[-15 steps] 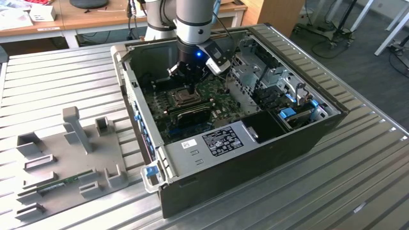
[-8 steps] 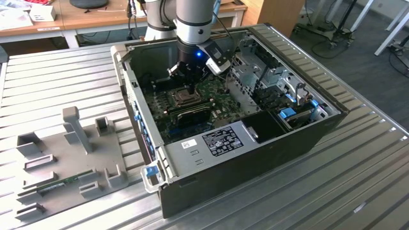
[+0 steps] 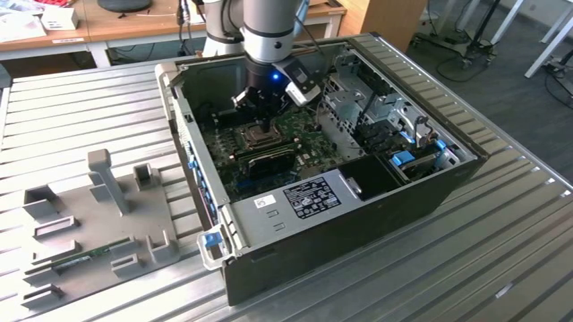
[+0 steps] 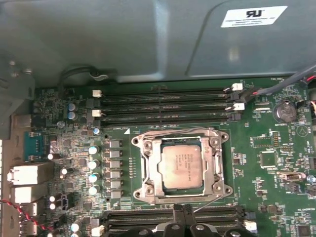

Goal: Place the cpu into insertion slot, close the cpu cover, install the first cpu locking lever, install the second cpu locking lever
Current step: 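Install the second cpu locking lever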

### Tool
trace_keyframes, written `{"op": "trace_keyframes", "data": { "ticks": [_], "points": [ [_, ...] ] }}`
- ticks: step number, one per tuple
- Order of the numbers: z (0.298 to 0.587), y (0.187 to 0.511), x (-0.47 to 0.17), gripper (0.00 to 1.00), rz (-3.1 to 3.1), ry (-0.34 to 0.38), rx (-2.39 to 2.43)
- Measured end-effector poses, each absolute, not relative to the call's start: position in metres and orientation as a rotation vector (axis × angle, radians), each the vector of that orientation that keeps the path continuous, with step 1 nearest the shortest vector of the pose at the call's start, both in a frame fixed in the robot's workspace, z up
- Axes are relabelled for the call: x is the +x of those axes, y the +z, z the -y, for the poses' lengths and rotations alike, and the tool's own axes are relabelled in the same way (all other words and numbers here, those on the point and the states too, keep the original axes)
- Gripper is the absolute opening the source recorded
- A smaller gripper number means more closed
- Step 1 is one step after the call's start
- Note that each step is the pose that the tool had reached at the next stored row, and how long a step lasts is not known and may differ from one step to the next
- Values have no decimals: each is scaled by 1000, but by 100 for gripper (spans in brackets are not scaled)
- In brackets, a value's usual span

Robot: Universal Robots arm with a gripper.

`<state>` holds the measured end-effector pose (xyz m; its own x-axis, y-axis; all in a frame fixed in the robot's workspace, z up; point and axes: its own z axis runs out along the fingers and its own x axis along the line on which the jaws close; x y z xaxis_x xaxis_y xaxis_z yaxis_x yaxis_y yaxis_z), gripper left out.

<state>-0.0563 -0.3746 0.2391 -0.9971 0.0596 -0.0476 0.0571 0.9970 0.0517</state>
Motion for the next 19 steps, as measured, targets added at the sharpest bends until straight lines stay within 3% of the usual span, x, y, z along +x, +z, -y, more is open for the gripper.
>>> {"op": "trace_keyframes", "data": {
  "ticks": [19],
  "points": [
    [375,224,-73,11,-3110,62,91]
  ]
}}
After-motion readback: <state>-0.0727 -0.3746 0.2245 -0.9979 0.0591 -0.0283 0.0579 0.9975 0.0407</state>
